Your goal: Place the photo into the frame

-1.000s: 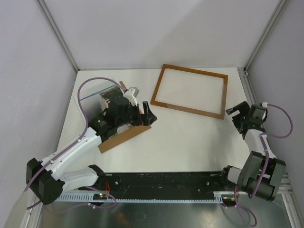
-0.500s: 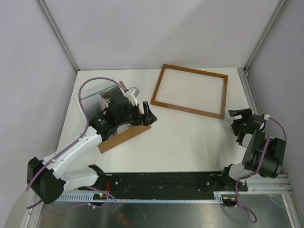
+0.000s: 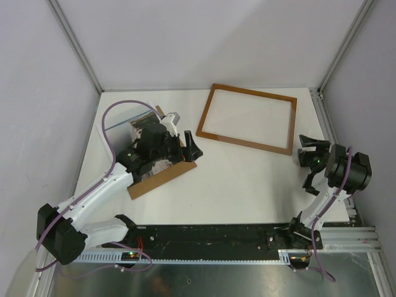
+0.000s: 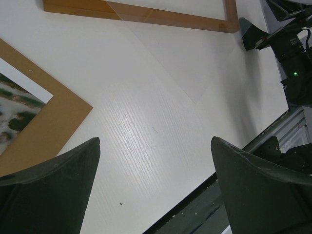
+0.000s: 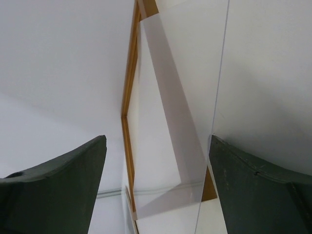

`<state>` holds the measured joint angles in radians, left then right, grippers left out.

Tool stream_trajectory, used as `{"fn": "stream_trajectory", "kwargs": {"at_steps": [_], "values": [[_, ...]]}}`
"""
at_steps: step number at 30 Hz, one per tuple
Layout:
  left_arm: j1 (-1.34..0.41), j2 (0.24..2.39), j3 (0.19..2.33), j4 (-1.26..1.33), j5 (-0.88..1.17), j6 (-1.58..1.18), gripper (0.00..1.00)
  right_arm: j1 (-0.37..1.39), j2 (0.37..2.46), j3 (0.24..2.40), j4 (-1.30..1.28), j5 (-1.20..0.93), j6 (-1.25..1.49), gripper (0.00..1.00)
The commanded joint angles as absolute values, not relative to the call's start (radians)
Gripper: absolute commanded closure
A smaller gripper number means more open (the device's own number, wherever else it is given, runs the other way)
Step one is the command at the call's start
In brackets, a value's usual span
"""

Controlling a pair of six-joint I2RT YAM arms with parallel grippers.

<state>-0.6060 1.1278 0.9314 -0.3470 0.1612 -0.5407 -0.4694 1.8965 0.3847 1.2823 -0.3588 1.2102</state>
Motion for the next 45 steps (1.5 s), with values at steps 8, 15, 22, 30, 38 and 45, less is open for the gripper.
{"fn": "stream_trajectory", "kwargs": {"at_steps": [8,15,22,30,38,45], "values": [[-0.591,1.151,0.958,-0.334,0.185,-0.522,0.00,-0.446,2.050,0.435,1.426,-0.346,1.255,0.16],[-0.590,1.148,0.962,-0.334,0.190,-0.531,0.00,-0.427,2.069,0.472,1.429,-0.349,1.256,0.35],[-0.590,1.137,0.964,-0.333,0.187,-0.536,0.00,-0.436,2.037,0.480,1.416,-0.373,1.242,0.82],[-0.588,1.133,0.980,-0.334,0.178,-0.549,0.00,-0.447,1.833,0.479,1.273,-0.383,1.180,1.00],[-0.494,1.176,1.094,-0.334,0.239,-0.515,0.00,-0.442,1.518,0.515,1.078,-0.452,1.165,1.00],[-0.388,1.321,1.362,-0.332,0.342,-0.446,0.00,-0.386,1.176,0.738,0.621,-0.536,1.062,1.00]]}}
